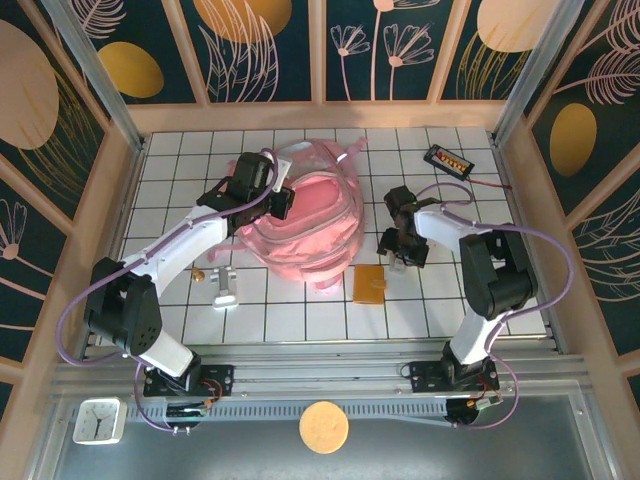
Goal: Pack the student bag
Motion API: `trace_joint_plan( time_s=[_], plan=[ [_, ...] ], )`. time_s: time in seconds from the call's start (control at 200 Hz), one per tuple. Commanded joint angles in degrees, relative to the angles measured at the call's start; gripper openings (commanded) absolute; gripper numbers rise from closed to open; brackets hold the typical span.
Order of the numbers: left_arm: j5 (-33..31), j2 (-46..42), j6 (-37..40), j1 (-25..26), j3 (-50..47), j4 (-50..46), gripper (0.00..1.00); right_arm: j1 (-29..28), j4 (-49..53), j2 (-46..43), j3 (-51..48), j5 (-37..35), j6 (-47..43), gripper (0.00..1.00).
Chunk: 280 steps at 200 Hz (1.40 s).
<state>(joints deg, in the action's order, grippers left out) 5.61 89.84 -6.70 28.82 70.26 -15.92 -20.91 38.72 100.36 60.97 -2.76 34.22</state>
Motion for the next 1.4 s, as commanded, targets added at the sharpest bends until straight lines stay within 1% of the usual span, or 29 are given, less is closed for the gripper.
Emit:
trace_joint_plan(
  time_s=[0.0,0.18,0.485,0.666,0.701,1.126,1.396],
  plan=[
    [2.7,-0.6,-0.9,0.1,1.9,0.2,0.0,0.6,-1.4,2.1,0.6,-0.1,-1.7,0.74],
    [2.7,-0.1,-0.9,0.1,2.0,-0.1,0.0,0.8,-2.4,3.3,0.5,0.5,-2.2,0.71],
    [2.7,0.4,-0.7,0.1,2.2,-0.2,0.0,0.8,-2.9,3.0,0.6,1.6,-2.5,0.58],
    [2.9,0.5,-0.7,0.1,2.4,-0.2,0.0,0.8,-3.6,1.5,0.2,1.5,-1.8,0.55],
    [3.1,0.5,-0.8,0.1,2.3,-0.2,0.0,0.8,-3.5,1.2,0.2,3.1,-1.6,0.54],
    [4.3,-0.4,-1.6,0.1,1.1,0.5,0.0,0.8,-1.3,-3.3,2.9,4.1,-1.2,0.53],
    [5.5,0.3,-2.6,0.1,0.9,0.4,0.0,0.8,-1.8,-5.5,3.5,7.3,-1.5,0.52]
  ],
)
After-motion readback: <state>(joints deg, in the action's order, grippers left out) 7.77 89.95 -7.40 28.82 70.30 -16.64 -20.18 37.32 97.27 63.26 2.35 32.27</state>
